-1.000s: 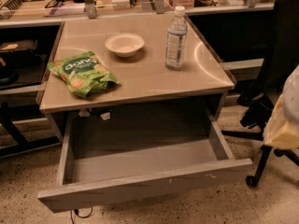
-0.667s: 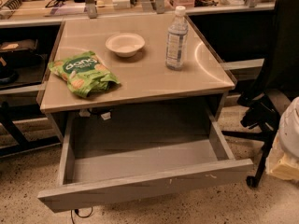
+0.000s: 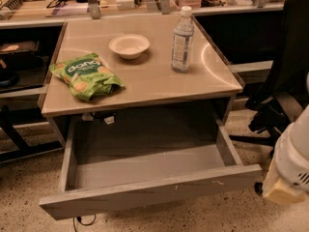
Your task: Close top drawer
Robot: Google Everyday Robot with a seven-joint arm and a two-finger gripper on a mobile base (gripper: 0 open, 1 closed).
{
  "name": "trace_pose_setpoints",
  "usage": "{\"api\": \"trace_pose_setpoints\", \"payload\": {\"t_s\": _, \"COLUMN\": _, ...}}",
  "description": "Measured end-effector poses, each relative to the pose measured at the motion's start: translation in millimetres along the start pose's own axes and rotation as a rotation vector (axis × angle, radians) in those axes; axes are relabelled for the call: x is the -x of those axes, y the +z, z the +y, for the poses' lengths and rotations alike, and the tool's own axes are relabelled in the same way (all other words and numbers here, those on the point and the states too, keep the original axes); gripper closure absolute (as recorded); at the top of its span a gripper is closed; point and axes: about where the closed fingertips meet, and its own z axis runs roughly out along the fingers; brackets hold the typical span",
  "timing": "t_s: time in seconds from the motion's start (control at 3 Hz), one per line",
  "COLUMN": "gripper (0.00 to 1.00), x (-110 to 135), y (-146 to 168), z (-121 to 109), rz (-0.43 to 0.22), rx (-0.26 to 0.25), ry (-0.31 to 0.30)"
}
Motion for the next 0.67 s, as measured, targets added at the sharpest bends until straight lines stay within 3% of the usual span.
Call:
{"api": "trace_pose_setpoints", "payload": {"t_s": 0.33, "gripper": 1.0, "x": 10.0, "y": 62.5, "z": 18.0, "rz": -0.037, "rx": 0.1, "ry": 0.013}}
{"api": "trace_pose_setpoints", "payload": {"t_s": 0.67, "gripper": 1.0, "x": 20.2, "y": 107.8, "z": 22.7, "rz": -0.062, "rx": 0.16, "ry": 0.005}}
